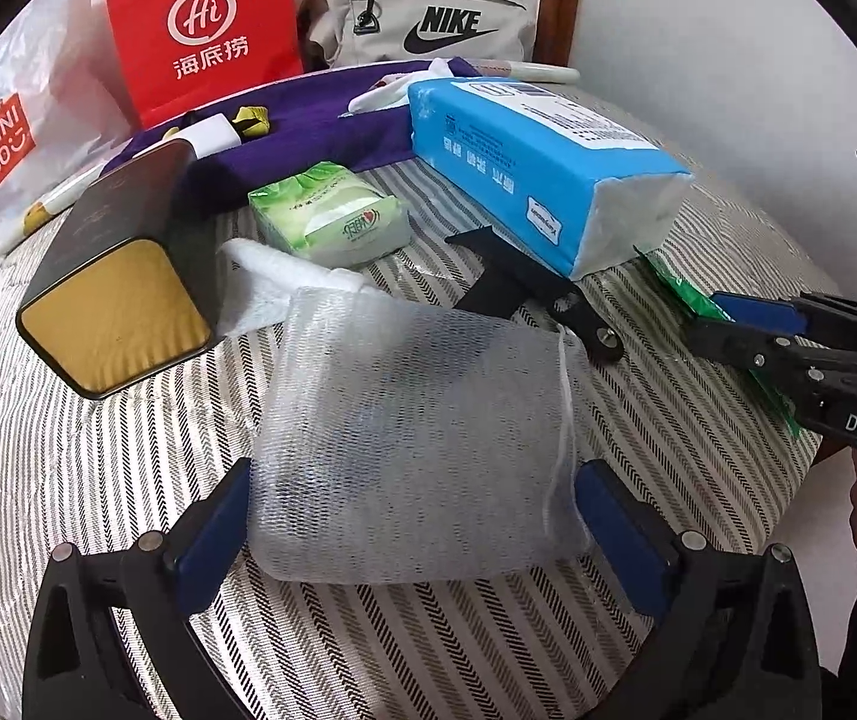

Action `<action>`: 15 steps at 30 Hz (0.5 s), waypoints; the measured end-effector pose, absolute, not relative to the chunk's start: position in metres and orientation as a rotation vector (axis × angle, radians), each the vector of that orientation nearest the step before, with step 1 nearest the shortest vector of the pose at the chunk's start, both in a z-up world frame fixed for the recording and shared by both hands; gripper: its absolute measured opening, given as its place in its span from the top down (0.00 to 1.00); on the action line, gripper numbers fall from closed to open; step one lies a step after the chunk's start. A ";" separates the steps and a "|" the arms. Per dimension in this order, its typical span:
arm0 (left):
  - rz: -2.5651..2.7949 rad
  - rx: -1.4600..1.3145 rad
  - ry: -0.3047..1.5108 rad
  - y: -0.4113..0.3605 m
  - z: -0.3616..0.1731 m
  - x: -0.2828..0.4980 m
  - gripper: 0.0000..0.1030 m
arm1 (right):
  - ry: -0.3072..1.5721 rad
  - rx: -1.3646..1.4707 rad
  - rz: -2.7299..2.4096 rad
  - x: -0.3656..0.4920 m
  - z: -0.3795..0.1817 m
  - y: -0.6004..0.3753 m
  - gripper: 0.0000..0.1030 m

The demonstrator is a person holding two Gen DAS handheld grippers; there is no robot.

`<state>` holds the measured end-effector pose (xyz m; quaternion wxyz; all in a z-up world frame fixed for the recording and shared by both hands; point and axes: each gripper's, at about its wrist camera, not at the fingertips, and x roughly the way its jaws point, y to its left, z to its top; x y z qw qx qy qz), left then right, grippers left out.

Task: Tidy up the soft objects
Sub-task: 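Carry the mesh bag with the left tool toward the towel while the right tool carries the packet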

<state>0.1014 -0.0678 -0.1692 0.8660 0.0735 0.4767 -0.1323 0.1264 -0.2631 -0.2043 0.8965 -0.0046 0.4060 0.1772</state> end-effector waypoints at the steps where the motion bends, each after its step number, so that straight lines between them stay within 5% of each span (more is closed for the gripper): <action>1: -0.275 0.151 0.993 -0.066 -0.169 0.101 0.04 | 0.838 -0.017 0.368 0.126 -0.205 -0.262 0.66; 6: -0.240 0.093 0.969 -0.042 -0.162 0.099 0.53 | 0.828 -0.036 0.355 0.124 -0.204 -0.261 0.69; 9: -0.256 0.002 0.974 -0.019 -0.160 0.101 0.74 | 0.833 -0.034 0.351 0.124 -0.204 -0.261 0.69; 15: -0.268 -0.115 0.950 0.011 -0.158 0.096 0.86 | 0.841 -0.040 0.351 0.121 -0.201 -0.260 0.70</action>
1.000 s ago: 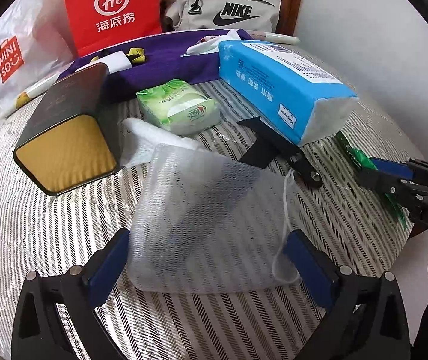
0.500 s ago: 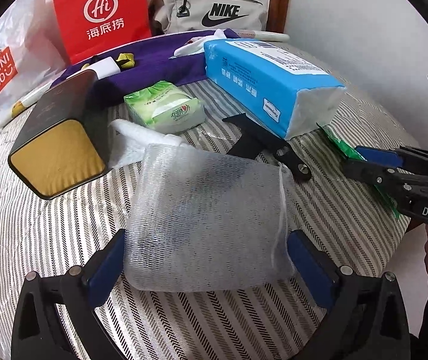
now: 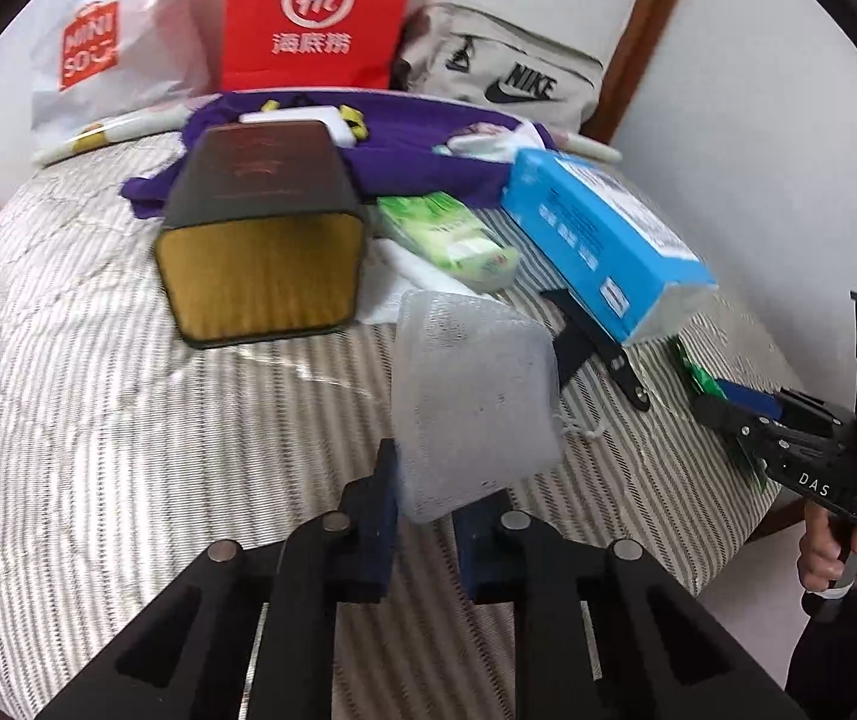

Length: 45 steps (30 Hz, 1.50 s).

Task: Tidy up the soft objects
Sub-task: 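Carry the mesh bag with the left tool toward the towel while the right tool carries the packet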

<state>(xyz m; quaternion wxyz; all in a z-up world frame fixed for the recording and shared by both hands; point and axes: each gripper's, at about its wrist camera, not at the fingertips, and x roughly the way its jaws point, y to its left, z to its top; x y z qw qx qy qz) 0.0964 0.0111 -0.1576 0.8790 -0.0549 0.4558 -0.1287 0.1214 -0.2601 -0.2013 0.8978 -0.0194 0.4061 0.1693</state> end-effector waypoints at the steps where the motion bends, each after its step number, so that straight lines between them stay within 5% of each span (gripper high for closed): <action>1: -0.268 -0.119 0.942 0.013 -0.157 0.095 0.87 | 0.842 -0.038 0.352 0.121 -0.201 -0.260 0.70; 23: -0.210 -0.183 0.847 0.047 -0.108 0.095 0.88 | 0.725 -0.083 0.485 0.104 -0.134 -0.238 0.71; 45: -0.152 -0.222 0.840 0.077 -0.078 0.173 0.88 | 0.670 -0.054 0.432 0.203 -0.075 -0.220 0.71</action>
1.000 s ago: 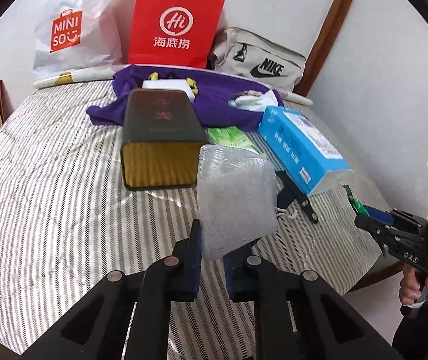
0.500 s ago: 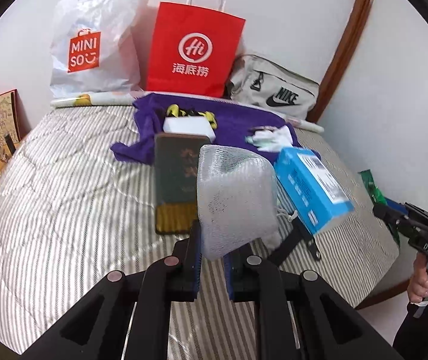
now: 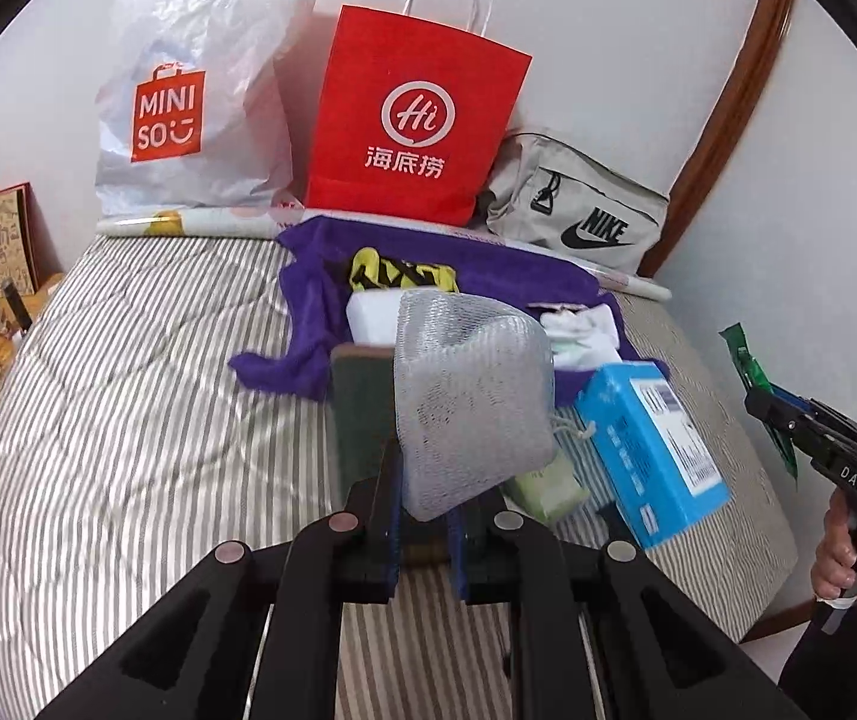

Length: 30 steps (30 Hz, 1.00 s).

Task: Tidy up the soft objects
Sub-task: 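Carry the mesh bag with the left tool toward the towel while the right tool carries the packet, then release the mesh bag on the towel with the left tool while the right tool releases the packet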

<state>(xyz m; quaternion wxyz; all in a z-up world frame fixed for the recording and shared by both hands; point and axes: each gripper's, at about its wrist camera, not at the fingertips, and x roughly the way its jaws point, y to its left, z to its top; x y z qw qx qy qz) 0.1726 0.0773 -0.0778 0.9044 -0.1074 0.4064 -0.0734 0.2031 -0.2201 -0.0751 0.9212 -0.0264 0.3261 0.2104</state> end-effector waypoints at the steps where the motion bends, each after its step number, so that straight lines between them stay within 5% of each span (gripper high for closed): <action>1: -0.149 -0.222 0.844 0.078 -0.078 0.178 0.88 | 0.671 -0.050 0.432 0.208 -0.074 -0.220 0.71; 30: -0.164 -0.252 0.920 0.077 -0.091 0.296 0.88 | 0.729 -0.058 0.409 0.333 -0.087 -0.207 0.70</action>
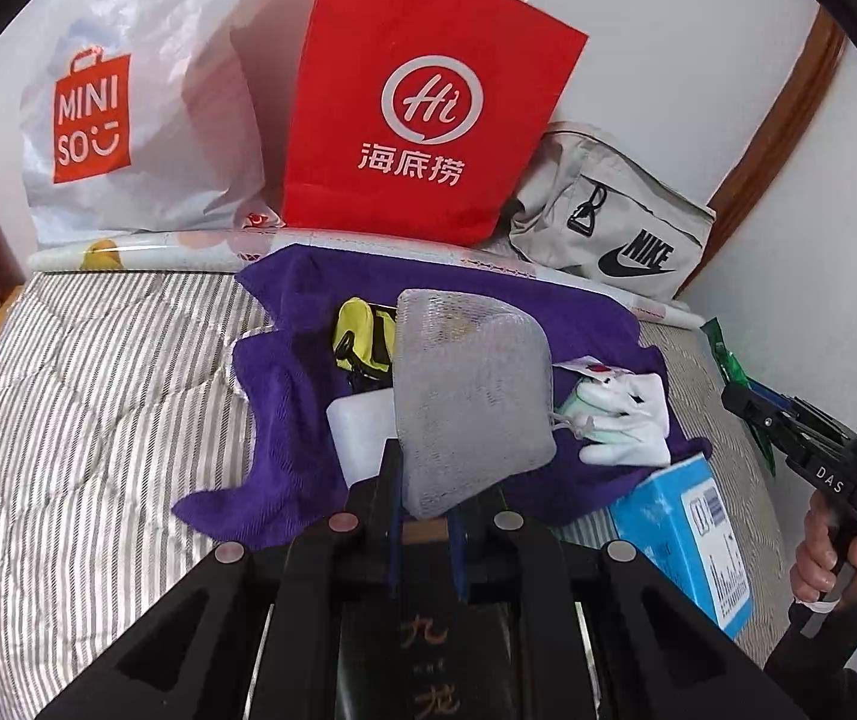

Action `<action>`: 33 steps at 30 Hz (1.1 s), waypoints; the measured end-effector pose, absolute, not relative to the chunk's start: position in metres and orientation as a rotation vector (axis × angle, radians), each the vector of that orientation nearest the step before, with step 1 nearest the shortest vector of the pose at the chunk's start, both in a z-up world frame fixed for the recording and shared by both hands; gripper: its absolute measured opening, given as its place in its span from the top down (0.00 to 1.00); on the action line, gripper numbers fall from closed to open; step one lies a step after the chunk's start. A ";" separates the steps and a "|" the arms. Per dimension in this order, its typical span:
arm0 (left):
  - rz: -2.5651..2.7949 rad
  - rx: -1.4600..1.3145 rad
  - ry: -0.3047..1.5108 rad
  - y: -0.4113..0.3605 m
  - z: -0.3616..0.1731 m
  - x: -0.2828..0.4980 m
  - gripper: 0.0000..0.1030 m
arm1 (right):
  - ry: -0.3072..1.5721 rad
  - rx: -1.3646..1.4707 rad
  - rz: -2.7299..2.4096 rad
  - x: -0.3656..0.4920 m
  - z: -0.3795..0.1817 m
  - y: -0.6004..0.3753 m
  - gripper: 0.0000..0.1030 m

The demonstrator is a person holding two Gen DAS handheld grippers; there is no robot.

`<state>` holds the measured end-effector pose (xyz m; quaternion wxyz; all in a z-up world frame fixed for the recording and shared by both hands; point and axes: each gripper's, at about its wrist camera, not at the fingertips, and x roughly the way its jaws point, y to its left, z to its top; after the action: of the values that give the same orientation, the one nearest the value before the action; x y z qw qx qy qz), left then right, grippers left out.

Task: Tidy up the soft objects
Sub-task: 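Release the mesh bag on the towel with the left tool while the right tool releases the packet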

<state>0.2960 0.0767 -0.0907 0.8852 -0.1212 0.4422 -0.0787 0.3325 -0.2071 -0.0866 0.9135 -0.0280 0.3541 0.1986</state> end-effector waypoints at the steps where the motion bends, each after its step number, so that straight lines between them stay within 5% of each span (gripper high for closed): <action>1: -0.163 -0.251 0.922 0.077 -0.092 0.299 0.88 | 0.732 -0.061 0.413 0.337 -0.088 -0.206 0.70; 33: -0.209 -0.229 1.090 0.063 -0.132 0.398 0.86 | 0.917 -0.145 0.432 0.429 -0.144 -0.187 0.67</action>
<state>0.3985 0.0632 -0.1318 0.8436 -0.1084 0.5165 -0.0991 0.4285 -0.1874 -0.1438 0.8718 -0.0693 0.4387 0.2067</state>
